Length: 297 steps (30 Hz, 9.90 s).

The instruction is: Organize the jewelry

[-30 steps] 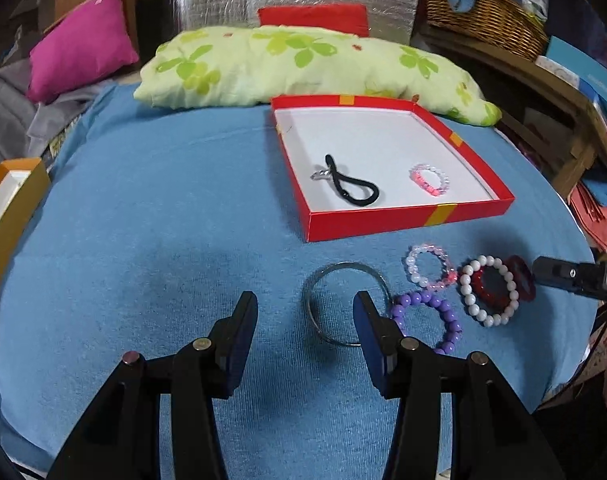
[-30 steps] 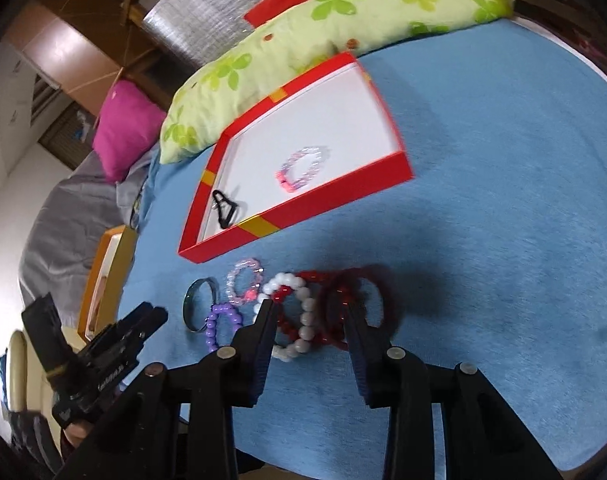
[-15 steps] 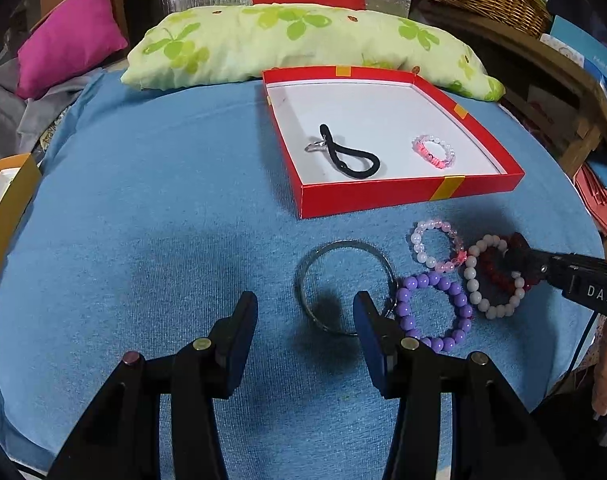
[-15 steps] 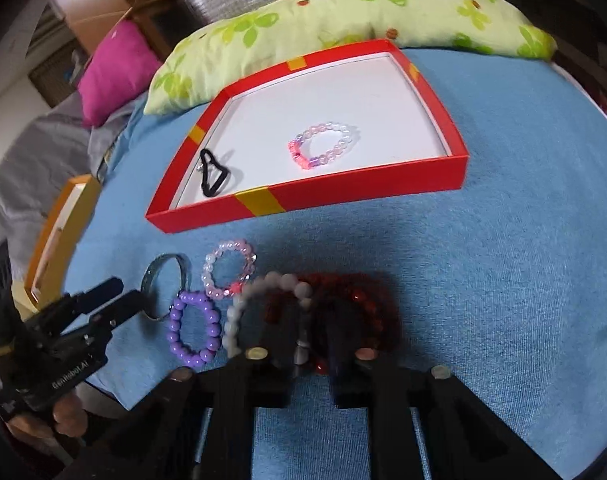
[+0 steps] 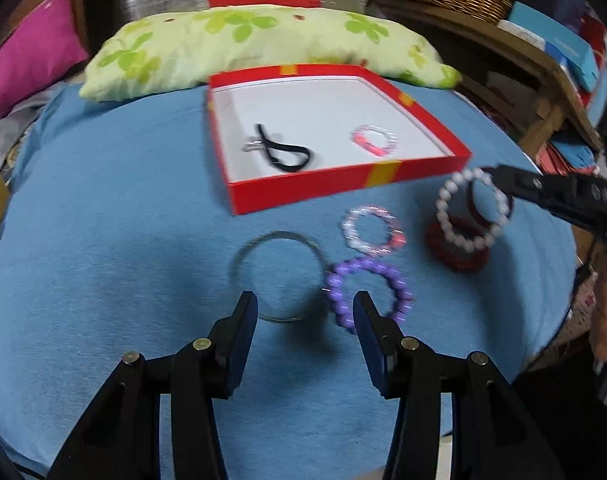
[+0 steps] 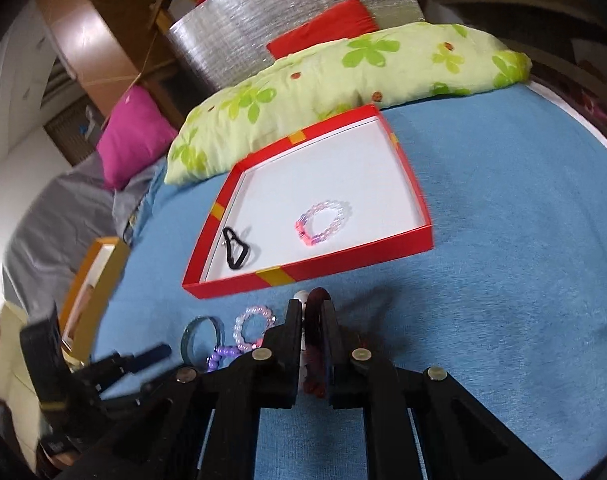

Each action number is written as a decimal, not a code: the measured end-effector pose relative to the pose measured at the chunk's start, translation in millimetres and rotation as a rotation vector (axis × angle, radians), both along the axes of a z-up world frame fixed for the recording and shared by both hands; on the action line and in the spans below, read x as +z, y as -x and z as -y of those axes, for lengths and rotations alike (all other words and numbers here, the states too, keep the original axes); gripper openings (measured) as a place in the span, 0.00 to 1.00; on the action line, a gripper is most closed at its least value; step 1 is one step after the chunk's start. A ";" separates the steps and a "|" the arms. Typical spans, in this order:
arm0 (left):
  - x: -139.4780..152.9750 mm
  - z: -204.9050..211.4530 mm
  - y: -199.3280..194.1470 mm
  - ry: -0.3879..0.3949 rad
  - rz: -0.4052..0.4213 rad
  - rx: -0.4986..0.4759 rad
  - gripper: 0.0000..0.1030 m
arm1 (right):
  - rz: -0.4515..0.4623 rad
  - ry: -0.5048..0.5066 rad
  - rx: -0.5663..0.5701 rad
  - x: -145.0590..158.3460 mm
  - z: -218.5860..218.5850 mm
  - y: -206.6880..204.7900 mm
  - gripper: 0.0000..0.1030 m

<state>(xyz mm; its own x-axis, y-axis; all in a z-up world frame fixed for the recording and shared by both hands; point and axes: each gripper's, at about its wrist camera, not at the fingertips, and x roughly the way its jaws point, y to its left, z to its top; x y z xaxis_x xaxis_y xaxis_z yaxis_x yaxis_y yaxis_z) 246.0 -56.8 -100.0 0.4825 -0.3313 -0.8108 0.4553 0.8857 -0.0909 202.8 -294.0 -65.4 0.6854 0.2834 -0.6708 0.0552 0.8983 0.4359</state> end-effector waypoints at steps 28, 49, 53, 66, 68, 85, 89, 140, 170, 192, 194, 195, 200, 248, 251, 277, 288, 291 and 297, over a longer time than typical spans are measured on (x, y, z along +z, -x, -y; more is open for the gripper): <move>-22.2 47.2 6.1 0.013 -0.021 -0.089 0.18 | -0.148 -0.168 -0.187 -29.8 82.2 8.0 0.11; -4.4 26.8 13.3 0.063 0.021 -0.100 0.09 | -0.116 -0.165 -0.203 -22.6 87.3 12.7 0.10; 5.2 23.9 14.9 0.097 0.045 -0.099 0.09 | -0.088 -0.173 -0.205 -18.3 88.9 15.0 0.10; 17.7 21.8 15.8 0.101 0.100 -0.085 0.09 | -0.045 -0.144 -0.186 -5.7 82.9 17.9 0.10; 17.7 21.9 15.5 0.097 0.101 -0.084 0.09 | -0.064 -0.103 -0.220 -5.9 86.4 18.3 0.10; 28.2 21.4 14.5 0.125 0.131 -0.077 0.09 | -0.094 0.025 -0.175 -11.9 70.7 14.7 0.07; 34.3 23.3 13.5 0.143 0.157 -0.077 0.09 | 0.046 0.003 -0.177 11.1 72.5 25.3 0.07; 41.3 20.5 -96.6 -0.129 0.222 0.213 0.62 | 0.028 0.103 -0.081 25.7 24.5 -114.2 0.51; -2.6 -37.3 49.3 -0.143 0.153 0.348 0.72 | 0.011 0.368 0.006 -3.2 -40.4 66.9 0.54; 2.3 -16.3 46.4 -0.146 0.170 0.322 0.72 | -0.031 0.370 0.019 -10.3 -41.9 55.8 0.54; 2.1 -16.5 46.6 -0.146 0.169 0.323 0.72 | -0.032 0.370 0.011 -10.2 -39.3 55.6 0.54; 2.0 -16.2 46.4 -0.147 0.169 0.323 0.72 | -0.033 0.369 0.008 -10.3 -38.4 55.7 0.54; 2.4 -15.2 46.3 -0.149 0.166 0.317 0.72 | -0.044 0.356 -0.010 -11.4 -31.9 55.1 0.54; -3.0 -23.6 19.1 -0.067 0.078 0.297 0.72 | -0.216 0.319 -0.168 -39.6 26.5 10.0 0.39; -0.8 -20.9 14.8 -0.008 0.051 0.283 0.72 | -0.221 0.344 -0.159 -44.3 23.9 -0.9 0.24; -19.5 4.0 -31.0 0.050 -0.026 0.283 0.60 | -0.151 0.364 -0.127 -35.0 10.7 -20.8 0.12; -1.1 2.0 -15.0 0.037 0.078 0.275 0.60 | -0.004 0.348 -0.114 -6.6 -5.8 2.0 0.10; 1.5 1.1 -10.3 0.037 0.088 0.272 0.60 | 0.021 0.356 -0.106 -2.0 -9.4 5.8 0.10; 6.0 5.2 -5.2 0.025 0.111 0.256 0.60 | 0.028 0.348 -0.104 -0.5 -8.1 7.7 0.10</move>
